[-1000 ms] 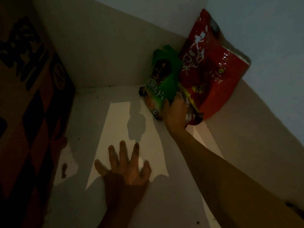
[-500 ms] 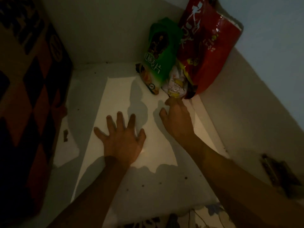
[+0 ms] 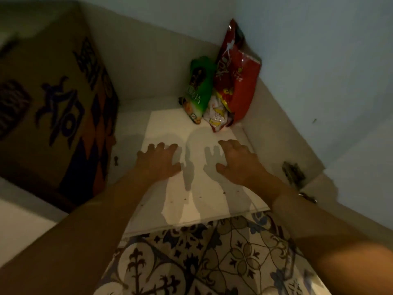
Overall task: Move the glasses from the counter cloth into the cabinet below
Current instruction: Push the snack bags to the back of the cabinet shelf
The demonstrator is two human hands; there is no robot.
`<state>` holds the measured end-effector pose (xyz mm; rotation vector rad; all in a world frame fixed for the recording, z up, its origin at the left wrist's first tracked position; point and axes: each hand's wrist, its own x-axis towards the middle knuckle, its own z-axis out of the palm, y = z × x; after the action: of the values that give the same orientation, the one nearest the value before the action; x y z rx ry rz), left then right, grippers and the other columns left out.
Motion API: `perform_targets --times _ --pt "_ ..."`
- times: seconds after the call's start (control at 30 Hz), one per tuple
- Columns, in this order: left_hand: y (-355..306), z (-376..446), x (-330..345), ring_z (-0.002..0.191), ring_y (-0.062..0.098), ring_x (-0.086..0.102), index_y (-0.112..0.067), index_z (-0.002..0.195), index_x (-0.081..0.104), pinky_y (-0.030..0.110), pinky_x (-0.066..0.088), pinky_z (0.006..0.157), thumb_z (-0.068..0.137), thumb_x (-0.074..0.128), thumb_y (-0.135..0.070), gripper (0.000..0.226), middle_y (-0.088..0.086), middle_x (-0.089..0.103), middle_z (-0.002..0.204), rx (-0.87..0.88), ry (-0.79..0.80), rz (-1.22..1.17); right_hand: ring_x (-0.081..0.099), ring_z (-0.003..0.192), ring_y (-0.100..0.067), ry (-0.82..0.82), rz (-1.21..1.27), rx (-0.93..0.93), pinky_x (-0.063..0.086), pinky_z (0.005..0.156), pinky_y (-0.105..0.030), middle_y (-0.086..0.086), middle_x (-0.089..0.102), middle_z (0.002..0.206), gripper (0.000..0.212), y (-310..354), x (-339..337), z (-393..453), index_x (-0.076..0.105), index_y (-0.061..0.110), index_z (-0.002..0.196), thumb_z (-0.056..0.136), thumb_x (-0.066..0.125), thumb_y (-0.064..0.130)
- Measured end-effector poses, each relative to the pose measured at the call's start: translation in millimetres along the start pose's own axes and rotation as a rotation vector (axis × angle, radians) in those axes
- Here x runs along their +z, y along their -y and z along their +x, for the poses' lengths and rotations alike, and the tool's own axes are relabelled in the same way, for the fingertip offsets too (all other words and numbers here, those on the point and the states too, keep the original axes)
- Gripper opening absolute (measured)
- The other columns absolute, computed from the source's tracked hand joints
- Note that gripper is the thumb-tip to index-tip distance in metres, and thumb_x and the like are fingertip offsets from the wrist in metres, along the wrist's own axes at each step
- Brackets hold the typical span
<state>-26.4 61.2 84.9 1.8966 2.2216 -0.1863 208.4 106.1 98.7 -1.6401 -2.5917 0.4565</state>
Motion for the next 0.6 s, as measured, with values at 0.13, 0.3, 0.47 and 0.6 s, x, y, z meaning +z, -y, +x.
perform_targets --times 0.13,0.3,0.47,0.6 --pt "-10 -36 -43 0.129 0.035 0.040 -0.031 0.149 0.024 0.055 0.039 0.100 0.090 0.045 -0.060 0.069 0.008 0.040 0.146 0.016 -0.124 0.073 0.034 0.135 -0.037 -0.034 -0.024 -0.013 0.037 0.102 -0.055 -0.008 0.029 0.154 0.073 7 -36 -22 0.022 0.024 0.152 0.091 0.056 0.046" --pt "-24 -100 -101 0.129 0.033 0.041 -0.032 0.146 0.030 0.052 0.037 0.101 0.090 0.046 -0.058 0.064 0.005 0.042 0.145 -0.002 -0.133 0.094 0.035 0.132 -0.034 -0.076 -0.002 -0.036 0.038 0.099 -0.052 -0.006 0.034 0.148 0.067 31 -96 -66 0.028 0.025 0.147 0.090 0.056 0.046" --pt "-41 -173 -186 0.132 0.030 0.042 -0.037 0.146 0.031 0.050 0.035 0.105 0.089 0.049 -0.056 0.062 0.000 0.044 0.147 -0.003 -0.043 -0.053 0.042 0.120 -0.033 -0.019 0.001 -0.040 0.043 0.093 -0.048 -0.008 0.042 0.138 0.055 68 -173 -129 0.036 0.025 0.138 0.089 0.051 0.044" --pt "-58 -234 -259 0.133 0.028 0.041 -0.037 0.144 0.034 0.045 0.033 0.108 0.089 0.049 -0.057 0.061 -0.001 0.043 0.147 -0.040 0.069 -0.125 0.036 0.129 -0.035 0.169 -0.023 0.021 0.038 0.101 -0.052 -0.009 0.034 0.147 0.061 106 -249 -178 0.031 0.028 0.144 0.090 0.051 0.046"
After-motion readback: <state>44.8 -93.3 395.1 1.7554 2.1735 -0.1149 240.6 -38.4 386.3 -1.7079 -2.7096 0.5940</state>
